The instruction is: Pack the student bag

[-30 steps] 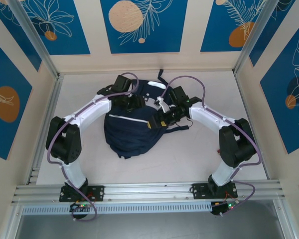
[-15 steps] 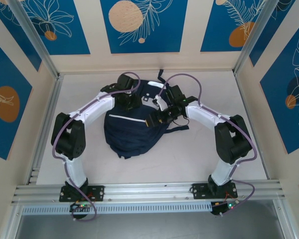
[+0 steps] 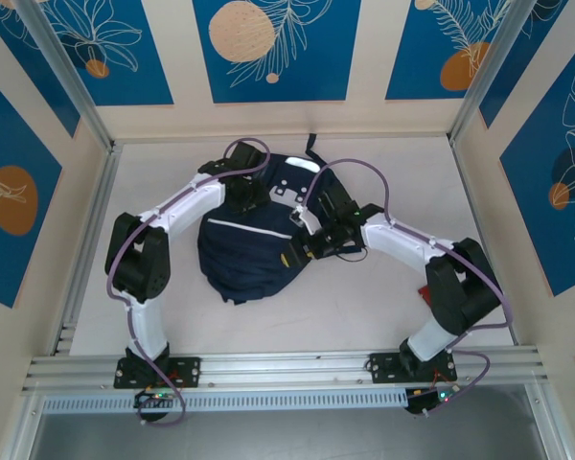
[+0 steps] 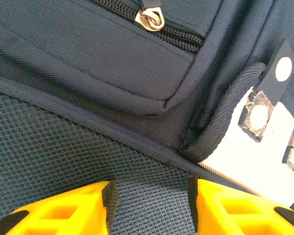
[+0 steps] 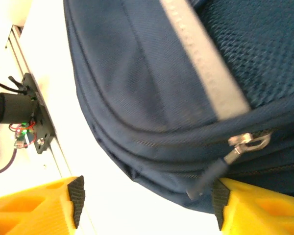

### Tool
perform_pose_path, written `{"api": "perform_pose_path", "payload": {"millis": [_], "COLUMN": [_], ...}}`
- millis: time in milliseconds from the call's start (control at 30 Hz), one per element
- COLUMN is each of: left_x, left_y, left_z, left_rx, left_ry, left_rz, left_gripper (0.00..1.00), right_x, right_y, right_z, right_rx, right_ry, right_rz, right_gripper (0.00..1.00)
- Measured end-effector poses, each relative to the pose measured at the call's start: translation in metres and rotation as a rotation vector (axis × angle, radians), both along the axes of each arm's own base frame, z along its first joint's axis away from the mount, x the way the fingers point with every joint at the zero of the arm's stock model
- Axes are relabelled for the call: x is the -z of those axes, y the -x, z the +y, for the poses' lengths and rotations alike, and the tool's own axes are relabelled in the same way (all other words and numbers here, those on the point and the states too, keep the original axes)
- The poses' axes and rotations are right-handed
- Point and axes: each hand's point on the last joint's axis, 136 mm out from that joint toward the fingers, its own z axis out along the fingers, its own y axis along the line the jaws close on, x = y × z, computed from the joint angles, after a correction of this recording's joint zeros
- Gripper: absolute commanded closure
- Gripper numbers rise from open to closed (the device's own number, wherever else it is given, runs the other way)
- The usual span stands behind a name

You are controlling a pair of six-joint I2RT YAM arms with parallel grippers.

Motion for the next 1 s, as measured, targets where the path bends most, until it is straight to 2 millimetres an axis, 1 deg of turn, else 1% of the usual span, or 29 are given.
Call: {"api": "perform_pose_path", "payload": {"millis": [100,200,300,400,600,667,800,900,1000], "left_x": [0.000,0.000,0.000,0.000,0.000,0.000,0.000,0.000,0.000], "left_y": [0.000,0.001,0.001,0.001,0.001,0.001,0.001,0.001,0.001], "left_z": [0.000,0.000,0.000,0.000,0.000,0.000,0.000,0.000,0.000], "left_rx": [-0.004,-0.004,-0.003,-0.003,-0.003,-0.003,-0.003,-0.006,-0.022], "left_ry": [0.000,0.000,0.000,0.000,0.000,0.001,0.001,0.002,0.004], "left_rz": [0.003,0.005,0.004,0.004,0.004,0.004,0.005,0.005,0.008], "left_gripper": [0.55,0.55,0.55,0.55,0.55,0.55,0.55,0.58,0.62], "right_x": [-0.001,0.004,0.007,0.009,0.018,0.022,0.026,0.026,0.024], "right_y": [-0.004,-0.017,-0.025,-0.029,-0.031,-0.033,-0.034,-0.032,-0.025], "right_z": [-0.002,-0.009,-0.013,-0.015,-0.010,-0.010,-0.013,-0.012,-0.009], "right_rx": [0.020,0.071,0.102,0.114,0.106,0.106,0.107,0.102,0.089], "right_ry": [0.022,0.074,0.109,0.130,0.176,0.196,0.228,0.250,0.271], "right_rz": [-0.038,-0.086,-0.118,-0.136,-0.150,-0.155,-0.170,-0.183,-0.206], "right_gripper": [0.48,0.50,0.53,0.56,0.64,0.71,0.89,0.96,0.98]}}
